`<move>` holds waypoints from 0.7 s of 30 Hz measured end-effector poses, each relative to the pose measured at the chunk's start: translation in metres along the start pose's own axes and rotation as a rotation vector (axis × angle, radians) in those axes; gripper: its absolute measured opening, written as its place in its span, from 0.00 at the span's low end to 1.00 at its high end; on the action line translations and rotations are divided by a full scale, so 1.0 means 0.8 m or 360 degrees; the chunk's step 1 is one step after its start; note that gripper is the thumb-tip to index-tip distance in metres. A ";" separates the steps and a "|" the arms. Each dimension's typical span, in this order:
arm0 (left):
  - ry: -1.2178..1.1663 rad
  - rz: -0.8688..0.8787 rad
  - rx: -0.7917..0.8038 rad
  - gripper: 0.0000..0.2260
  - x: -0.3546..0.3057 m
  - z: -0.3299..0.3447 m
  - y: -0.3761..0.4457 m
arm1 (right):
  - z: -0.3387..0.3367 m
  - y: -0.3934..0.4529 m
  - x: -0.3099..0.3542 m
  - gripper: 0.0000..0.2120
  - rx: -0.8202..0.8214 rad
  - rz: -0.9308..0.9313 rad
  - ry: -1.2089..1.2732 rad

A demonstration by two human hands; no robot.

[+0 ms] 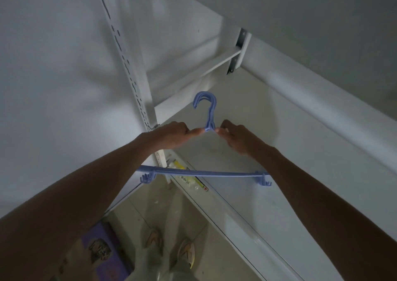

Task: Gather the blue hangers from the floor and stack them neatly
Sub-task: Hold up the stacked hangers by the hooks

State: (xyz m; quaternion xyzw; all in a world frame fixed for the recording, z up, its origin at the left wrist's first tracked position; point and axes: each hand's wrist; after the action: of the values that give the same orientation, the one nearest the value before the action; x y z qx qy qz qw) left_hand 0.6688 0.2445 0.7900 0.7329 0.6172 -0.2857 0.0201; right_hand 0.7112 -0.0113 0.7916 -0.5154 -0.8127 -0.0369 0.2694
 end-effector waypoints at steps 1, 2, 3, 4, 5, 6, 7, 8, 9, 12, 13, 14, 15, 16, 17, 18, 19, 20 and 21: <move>-0.0021 0.0052 0.0016 0.19 -0.001 -0.009 0.010 | -0.006 0.004 -0.003 0.34 -0.0065 -0.0026 -0.0038; -0.0024 0.0051 0.0024 0.26 -0.001 -0.019 0.019 | -0.010 0.009 -0.008 0.31 -0.0135 -0.0062 -0.0077; -0.0070 0.0034 -0.0009 0.35 -0.002 -0.029 0.029 | -0.015 0.015 -0.009 0.28 -0.0185 -0.0060 -0.0108; -0.0084 0.0000 -0.0002 0.39 0.001 -0.034 0.041 | -0.018 0.023 -0.011 0.25 -0.0213 -0.0057 -0.0137; -0.0065 0.0014 0.0024 0.40 0.002 -0.038 0.051 | -0.019 0.030 -0.013 0.22 -0.0226 -0.0035 -0.0163; -0.0029 0.0045 0.0043 0.39 0.005 -0.037 0.063 | -0.017 0.038 -0.017 0.21 -0.0245 -0.0027 -0.0181; -0.0007 0.0062 0.0050 0.37 0.005 -0.039 0.071 | -0.017 0.043 -0.020 0.20 -0.0255 0.0003 -0.0204; 0.0000 0.0078 0.0034 0.36 0.007 -0.040 0.080 | -0.016 0.050 -0.026 0.20 -0.0276 0.0032 -0.0211; 0.0053 0.0087 0.0005 0.35 0.007 -0.040 0.088 | -0.015 0.056 -0.032 0.21 -0.0287 0.0071 -0.0221; 0.0625 0.0216 -0.0273 0.36 0.007 -0.030 0.115 | -0.012 0.070 -0.052 0.24 -0.0329 0.0143 -0.0304; 0.0796 0.0277 -0.0328 0.36 0.003 -0.030 0.123 | -0.012 0.074 -0.057 0.25 -0.0343 0.0161 -0.0336; 0.0888 0.0327 -0.0347 0.35 0.002 -0.031 0.133 | -0.012 0.079 -0.064 0.26 -0.0364 0.0168 -0.0358; 0.0918 0.0359 -0.0329 0.35 -0.001 -0.032 0.142 | -0.013 0.083 -0.069 0.28 -0.0375 0.0180 -0.0370; 0.0934 0.0376 -0.0324 0.34 -0.002 -0.031 0.149 | -0.014 0.088 -0.075 0.29 -0.0385 0.0184 -0.0384; 0.0958 0.0379 -0.0338 0.34 -0.003 -0.030 0.155 | -0.017 0.093 -0.079 0.30 -0.0385 0.0194 -0.0400; 0.0992 0.0383 -0.0387 0.34 -0.002 -0.030 0.161 | -0.021 0.100 -0.082 0.31 -0.0377 0.0202 -0.0414; 0.1026 0.0387 -0.0446 0.33 -0.003 -0.031 0.166 | -0.025 0.107 -0.084 0.31 -0.0358 0.0222 -0.0433; 0.1078 0.0392 -0.0484 0.32 -0.004 -0.034 0.170 | -0.030 0.115 -0.084 0.31 -0.0327 0.0251 -0.0448; 0.1139 0.0396 -0.0470 0.32 -0.005 -0.037 0.172 | -0.034 0.123 -0.086 0.29 -0.0288 0.0291 -0.0457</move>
State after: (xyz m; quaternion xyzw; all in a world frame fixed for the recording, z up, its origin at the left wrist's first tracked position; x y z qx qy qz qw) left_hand 0.8064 0.2196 0.7718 0.8443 0.5263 0.0837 -0.0565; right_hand 0.8286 -0.0306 0.7609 -0.6093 -0.7858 -0.0112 0.1055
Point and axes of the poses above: each hand's wrist, its own y-axis towards the middle knuckle, its own z-axis out of the palm, x = y × z, and after that the axes turned 2 degrees about -y, right-handed
